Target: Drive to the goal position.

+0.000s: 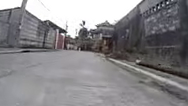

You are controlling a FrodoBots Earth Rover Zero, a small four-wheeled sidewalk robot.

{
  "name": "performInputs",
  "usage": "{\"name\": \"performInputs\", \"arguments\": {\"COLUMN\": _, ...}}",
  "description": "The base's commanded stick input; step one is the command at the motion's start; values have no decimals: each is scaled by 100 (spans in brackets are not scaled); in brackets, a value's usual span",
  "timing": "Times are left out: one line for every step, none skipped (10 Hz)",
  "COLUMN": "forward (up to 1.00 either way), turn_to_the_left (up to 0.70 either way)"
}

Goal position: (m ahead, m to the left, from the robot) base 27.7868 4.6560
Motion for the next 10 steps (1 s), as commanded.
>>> {"name": "performInputs", "arguments": {"forward": 100, "turn_to_the_left": 0}}
{"name": "performInputs", "arguments": {"forward": 100, "turn_to_the_left": 0}}
{"name": "performInputs", "arguments": {"forward": 100, "turn_to_the_left": 0}}
{"name": "performInputs", "arguments": {"forward": 100, "turn_to_the_left": 0}}
{"name": "performInputs", "arguments": {"forward": 100, "turn_to_the_left": 0}}
{"name": "performInputs", "arguments": {"forward": 100, "turn_to_the_left": 0}}
{"name": "performInputs", "arguments": {"forward": 100, "turn_to_the_left": 0}}
{"name": "performInputs", "arguments": {"forward": 100, "turn_to_the_left": 0}}
{"name": "performInputs", "arguments": {"forward": 100, "turn_to_the_left": 0}}
{"name": "performInputs", "arguments": {"forward": 100, "turn_to_the_left": 0}}
